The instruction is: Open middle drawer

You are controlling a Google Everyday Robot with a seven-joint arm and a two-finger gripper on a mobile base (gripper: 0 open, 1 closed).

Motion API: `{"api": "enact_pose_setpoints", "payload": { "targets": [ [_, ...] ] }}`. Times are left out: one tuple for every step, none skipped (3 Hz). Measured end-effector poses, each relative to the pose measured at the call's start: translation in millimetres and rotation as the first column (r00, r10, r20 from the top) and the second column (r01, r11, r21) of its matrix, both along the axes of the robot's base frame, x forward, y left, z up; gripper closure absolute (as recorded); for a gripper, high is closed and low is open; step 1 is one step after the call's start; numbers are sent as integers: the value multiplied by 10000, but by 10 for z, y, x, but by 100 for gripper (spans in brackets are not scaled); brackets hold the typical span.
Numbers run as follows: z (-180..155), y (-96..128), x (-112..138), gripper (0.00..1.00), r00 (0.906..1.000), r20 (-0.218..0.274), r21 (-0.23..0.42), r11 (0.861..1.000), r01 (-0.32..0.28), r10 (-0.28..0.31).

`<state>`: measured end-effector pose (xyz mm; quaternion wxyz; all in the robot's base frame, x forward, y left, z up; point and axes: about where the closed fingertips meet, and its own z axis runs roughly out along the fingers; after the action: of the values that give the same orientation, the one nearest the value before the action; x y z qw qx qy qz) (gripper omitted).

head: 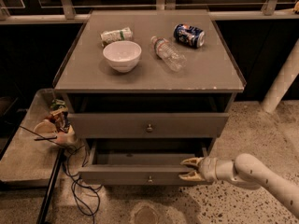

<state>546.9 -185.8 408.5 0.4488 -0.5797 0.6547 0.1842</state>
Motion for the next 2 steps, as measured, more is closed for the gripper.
{"api": "enact_pose_setpoints", "payload": {
  "targets": [
    [-8,-7,-68,82,10000,34,19,10000,35,-35],
    [5,3,-71,59,10000,34,19,10000,34,-34]
  ]
}}
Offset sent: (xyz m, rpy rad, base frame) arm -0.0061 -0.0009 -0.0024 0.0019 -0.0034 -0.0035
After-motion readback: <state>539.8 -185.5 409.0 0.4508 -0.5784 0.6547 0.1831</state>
